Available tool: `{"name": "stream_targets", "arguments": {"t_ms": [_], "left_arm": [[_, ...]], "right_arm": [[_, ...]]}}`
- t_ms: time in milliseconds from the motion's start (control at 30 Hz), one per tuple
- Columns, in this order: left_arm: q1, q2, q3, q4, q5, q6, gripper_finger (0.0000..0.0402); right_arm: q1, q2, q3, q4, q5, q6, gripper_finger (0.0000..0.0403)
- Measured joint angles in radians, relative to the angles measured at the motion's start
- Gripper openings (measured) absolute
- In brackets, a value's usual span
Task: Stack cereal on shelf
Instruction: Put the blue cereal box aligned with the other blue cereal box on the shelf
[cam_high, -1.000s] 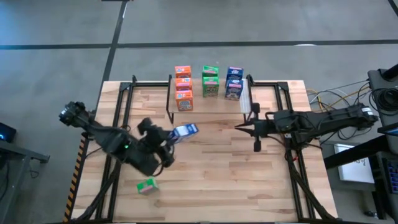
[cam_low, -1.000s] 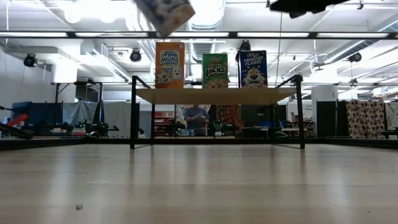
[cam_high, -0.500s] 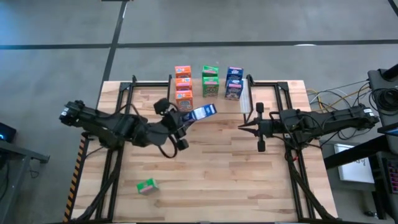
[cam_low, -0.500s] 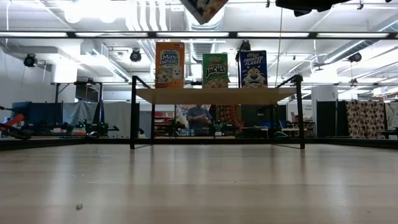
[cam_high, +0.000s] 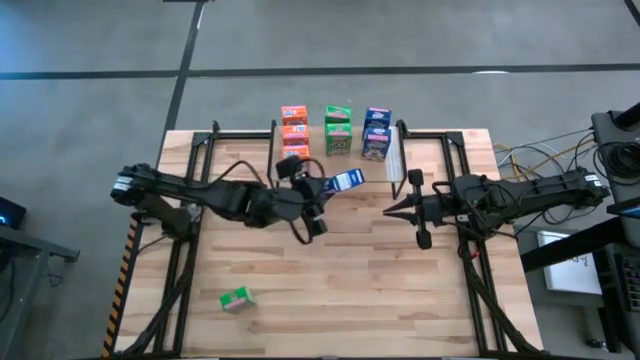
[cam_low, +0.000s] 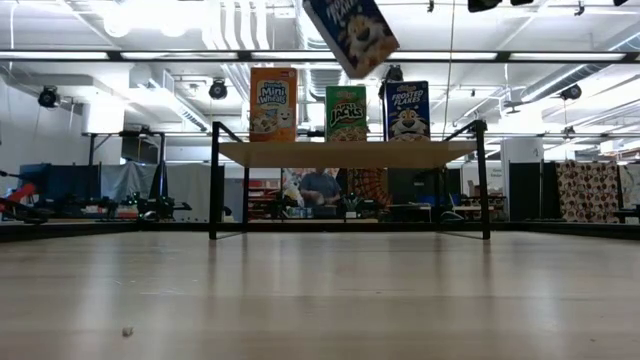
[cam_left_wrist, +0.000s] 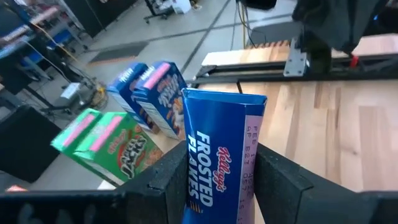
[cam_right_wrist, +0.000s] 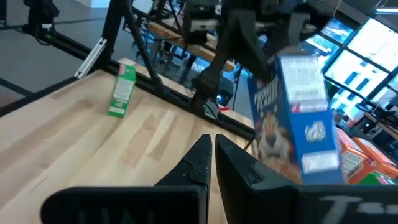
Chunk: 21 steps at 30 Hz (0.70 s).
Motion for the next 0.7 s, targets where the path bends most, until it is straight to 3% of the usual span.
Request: {"name": "stream_targets", "arguments": {"t_ms": [700], "left_arm": [[0.192, 0.062, 0.001, 0.054, 0.28, 0.029, 0.0139]], "right_arm": [[0.0, 0.001, 0.0, -0.001, 0.001, -0.016, 0.0012]]}}
